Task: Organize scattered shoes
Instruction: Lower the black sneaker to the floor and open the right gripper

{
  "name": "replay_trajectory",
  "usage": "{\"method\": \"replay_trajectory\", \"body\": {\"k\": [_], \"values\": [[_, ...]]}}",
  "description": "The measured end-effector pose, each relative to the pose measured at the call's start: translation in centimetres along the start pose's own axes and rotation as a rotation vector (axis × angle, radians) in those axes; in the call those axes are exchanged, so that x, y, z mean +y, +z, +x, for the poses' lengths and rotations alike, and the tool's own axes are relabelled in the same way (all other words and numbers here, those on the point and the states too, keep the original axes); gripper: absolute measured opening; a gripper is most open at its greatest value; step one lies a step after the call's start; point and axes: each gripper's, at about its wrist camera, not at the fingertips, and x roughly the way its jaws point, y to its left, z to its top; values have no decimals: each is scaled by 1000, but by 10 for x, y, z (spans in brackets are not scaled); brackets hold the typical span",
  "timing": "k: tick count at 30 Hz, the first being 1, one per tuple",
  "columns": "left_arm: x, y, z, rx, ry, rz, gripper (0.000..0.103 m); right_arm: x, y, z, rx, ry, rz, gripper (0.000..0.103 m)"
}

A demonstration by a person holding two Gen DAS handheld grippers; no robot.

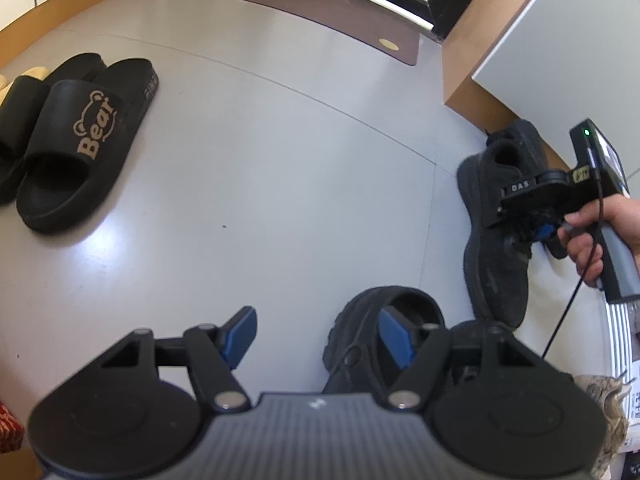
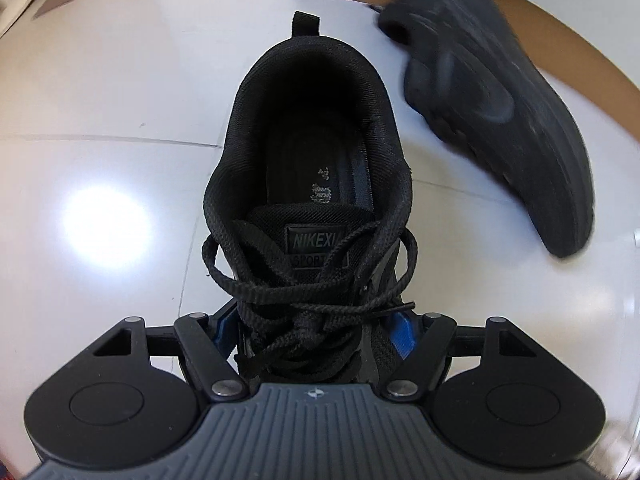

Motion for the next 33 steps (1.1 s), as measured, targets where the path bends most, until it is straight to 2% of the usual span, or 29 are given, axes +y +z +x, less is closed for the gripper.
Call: {"method": "replay_trajectory", "body": {"k": [5,13,19,25,28,31,33], "values": [[-2,0,-2,-6,-7,5,70,-5,0,0,-13,-25,94,76],[0,0,-1,-7,-3,3,70,-4,-4,0,2,-41,100,80],[-5,0,2,-11,-14,-6,70,-8,-10,-11,-2,12,86,82],[-14,-3,4,-18,-38,-3,70,-11,-21,-29,-15,23,54,81],[-19,-5,3,-28,-49,-5,70,-18,-25,-40,-23,32,50,81],[-27,-6,2,-31,-61,2,70,-36,-37,-45,-41,40,50,81],[-33,-6,1,-35,-67,12,70,-57,-34,-54,-54,51,63,81]]}}
